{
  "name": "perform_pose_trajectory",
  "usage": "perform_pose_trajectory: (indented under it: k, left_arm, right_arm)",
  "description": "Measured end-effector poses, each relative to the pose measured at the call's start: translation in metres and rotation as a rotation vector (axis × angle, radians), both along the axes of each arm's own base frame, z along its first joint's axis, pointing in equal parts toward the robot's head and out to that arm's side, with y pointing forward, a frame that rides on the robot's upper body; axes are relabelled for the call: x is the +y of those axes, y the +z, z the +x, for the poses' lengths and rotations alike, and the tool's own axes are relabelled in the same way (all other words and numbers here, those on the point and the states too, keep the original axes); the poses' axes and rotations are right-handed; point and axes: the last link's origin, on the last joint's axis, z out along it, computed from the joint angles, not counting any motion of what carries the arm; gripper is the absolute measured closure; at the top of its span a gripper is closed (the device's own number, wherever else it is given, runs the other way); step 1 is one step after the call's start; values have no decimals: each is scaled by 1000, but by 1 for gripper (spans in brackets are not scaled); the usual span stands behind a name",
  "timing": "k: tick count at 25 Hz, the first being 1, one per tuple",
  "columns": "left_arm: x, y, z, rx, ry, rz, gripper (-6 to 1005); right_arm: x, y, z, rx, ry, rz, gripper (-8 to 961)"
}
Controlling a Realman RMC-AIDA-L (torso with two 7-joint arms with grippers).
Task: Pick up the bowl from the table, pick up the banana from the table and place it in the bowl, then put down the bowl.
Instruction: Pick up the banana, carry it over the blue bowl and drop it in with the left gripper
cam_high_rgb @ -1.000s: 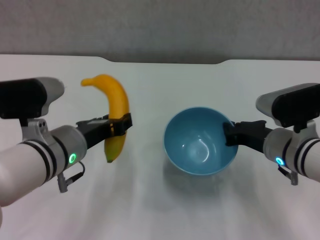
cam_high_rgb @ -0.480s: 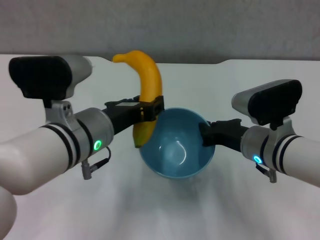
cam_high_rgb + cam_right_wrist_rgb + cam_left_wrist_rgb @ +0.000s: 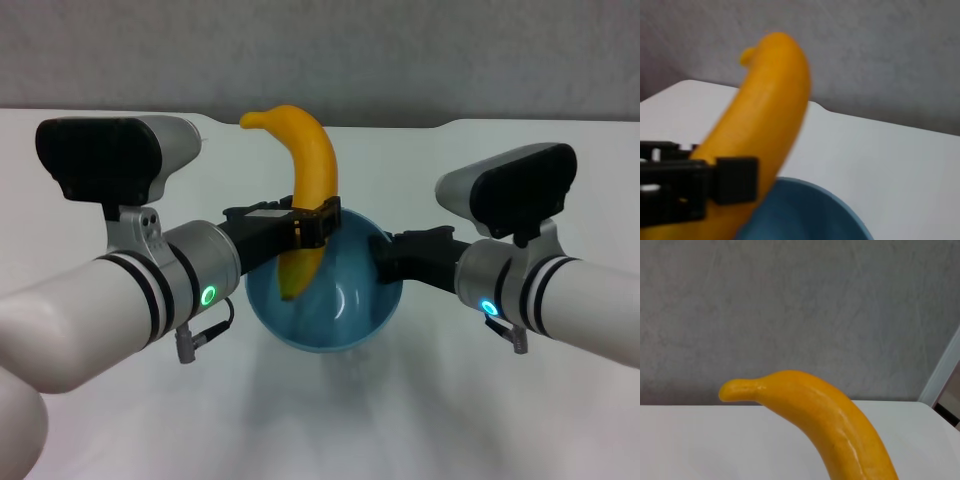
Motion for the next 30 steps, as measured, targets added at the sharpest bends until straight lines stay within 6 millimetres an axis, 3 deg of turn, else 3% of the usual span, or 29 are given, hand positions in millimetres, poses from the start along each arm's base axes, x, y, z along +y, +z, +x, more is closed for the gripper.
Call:
perform_pose_trajectory:
  k: [12, 30]
  left_arm:
    - [-1, -7, -4, -14, -8, 6, 404]
    - [-3, -14, -14, 8, -18, 9, 374]
  right_arm:
    - [-3, -5, -10, 0, 31, -19, 913]
    - [2, 0, -6, -4, 23, 0, 912]
